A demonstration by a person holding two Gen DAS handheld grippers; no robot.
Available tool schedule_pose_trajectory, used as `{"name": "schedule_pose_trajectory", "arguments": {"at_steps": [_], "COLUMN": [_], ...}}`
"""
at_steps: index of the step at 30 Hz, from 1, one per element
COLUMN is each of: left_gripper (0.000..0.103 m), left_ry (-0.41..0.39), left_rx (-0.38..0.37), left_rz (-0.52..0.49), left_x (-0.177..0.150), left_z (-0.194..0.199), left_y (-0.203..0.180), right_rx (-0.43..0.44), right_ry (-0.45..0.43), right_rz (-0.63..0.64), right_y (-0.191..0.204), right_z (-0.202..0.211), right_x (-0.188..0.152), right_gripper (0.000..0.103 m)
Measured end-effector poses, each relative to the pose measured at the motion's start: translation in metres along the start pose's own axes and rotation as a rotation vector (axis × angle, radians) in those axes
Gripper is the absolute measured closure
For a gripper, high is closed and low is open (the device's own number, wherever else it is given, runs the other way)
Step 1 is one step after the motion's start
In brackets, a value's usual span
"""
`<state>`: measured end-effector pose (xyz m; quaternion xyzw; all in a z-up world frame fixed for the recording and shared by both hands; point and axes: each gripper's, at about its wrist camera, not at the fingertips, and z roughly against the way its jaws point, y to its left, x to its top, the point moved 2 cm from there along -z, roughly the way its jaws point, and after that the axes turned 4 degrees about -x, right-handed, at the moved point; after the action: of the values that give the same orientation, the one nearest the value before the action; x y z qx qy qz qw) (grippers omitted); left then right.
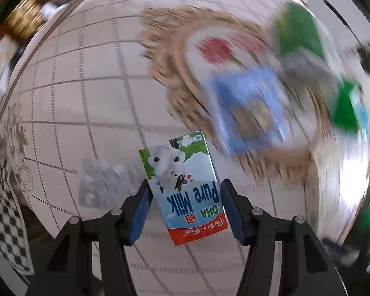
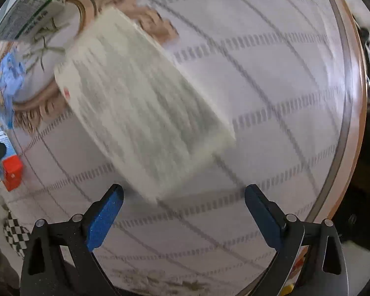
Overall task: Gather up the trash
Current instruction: 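Grasp the milk carton with the left tool while the right tool grasps the white medicine box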
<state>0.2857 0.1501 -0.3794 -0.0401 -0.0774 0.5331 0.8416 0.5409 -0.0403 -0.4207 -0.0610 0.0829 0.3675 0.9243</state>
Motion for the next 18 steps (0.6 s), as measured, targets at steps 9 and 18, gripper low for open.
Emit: {"name": "schedule_pose_trajectory", "arguments": {"at_steps": [9,18], "left_gripper": [0.05,0.05], "left_ry": [0.05,0.05], "left_rx": [0.02,0.028], "left_rz": [-0.103,-0.082], "left_x": [-0.043,-0.043], "left_z": [-0.005,-0.008], "left_y": [-0.019,-0.015], "right_rx": [-0.041,-0.105], "right_ry": [-0.098,-0.115], "right_rz": [0.183,0.366], "right_y": [0.004,0.046], "right_z": [0.029,0.039], "right_x": [0.02,0.085], "right_gripper": [0.003,0.0]}}
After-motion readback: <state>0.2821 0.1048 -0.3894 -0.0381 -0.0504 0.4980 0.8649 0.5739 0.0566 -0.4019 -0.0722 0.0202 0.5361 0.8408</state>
